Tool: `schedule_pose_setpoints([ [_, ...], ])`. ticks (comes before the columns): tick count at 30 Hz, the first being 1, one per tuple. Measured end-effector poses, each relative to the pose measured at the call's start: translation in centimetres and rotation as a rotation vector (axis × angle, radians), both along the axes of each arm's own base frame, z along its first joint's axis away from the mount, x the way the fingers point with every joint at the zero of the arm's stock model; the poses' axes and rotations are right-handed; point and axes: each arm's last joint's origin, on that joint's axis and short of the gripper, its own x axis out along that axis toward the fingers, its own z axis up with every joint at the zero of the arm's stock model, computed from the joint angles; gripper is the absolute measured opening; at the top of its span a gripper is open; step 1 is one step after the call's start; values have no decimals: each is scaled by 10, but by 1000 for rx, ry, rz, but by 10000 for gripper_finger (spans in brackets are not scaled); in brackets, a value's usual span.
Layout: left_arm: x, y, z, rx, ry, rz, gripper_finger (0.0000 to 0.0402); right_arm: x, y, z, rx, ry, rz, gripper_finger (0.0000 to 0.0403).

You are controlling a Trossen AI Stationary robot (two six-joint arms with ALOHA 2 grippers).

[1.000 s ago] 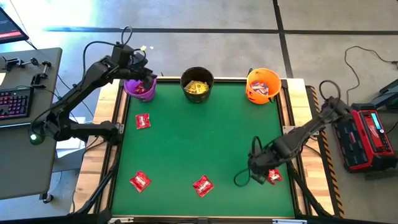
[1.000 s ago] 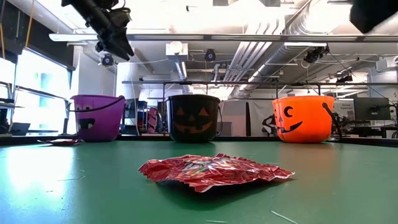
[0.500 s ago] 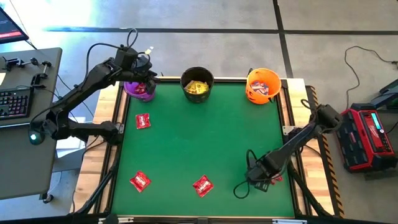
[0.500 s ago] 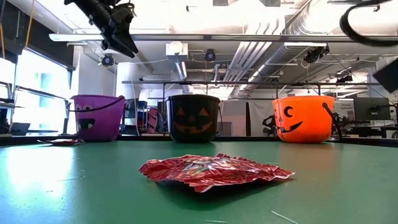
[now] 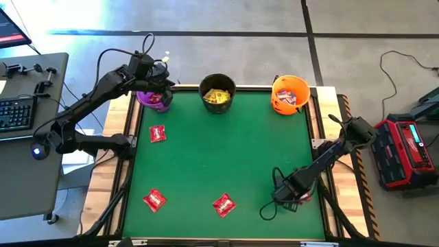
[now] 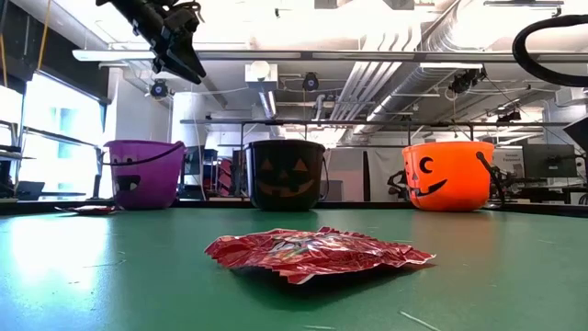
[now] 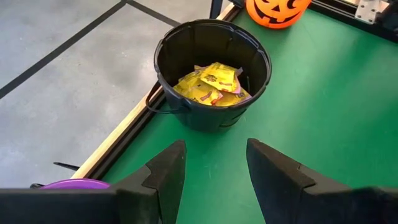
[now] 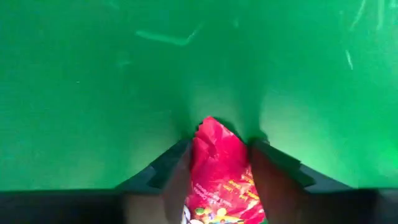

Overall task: Sort candy by brand, put in halloween buckets
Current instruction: Put the red candy pack into the violet bucket

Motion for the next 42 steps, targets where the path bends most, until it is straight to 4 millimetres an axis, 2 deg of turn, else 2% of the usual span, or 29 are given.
schedule_pose_setpoints([
  [6,0,0,0,0,0,0,161,0,1,1,11,2,-11,35],
  [8,0,0,0,0,0,0,161,2,0,4,-5,-7,-16,10],
  [12,0,0,0,0,0,0,161,9,-1,20,-41,-95,-32,7],
  [19,1,0,1,3,-10,-5,161,26,-14,66,-61,-347,-112,1],
  [24,4,-2,1,-18,-40,-52,161,37,-39,107,-90,-621,-221,1],
  [30,13,-11,6,-117,-175,-199,161,54,-82,154,-112,-1028,-332,0],
  [36,25,-14,20,-157,-364,-287,161,79,-127,187,-179,-1382,-334,0],
  [42,34,-18,33,-194,-510,-384,161,89,-168,219,-248,-1717,-307,0],
])
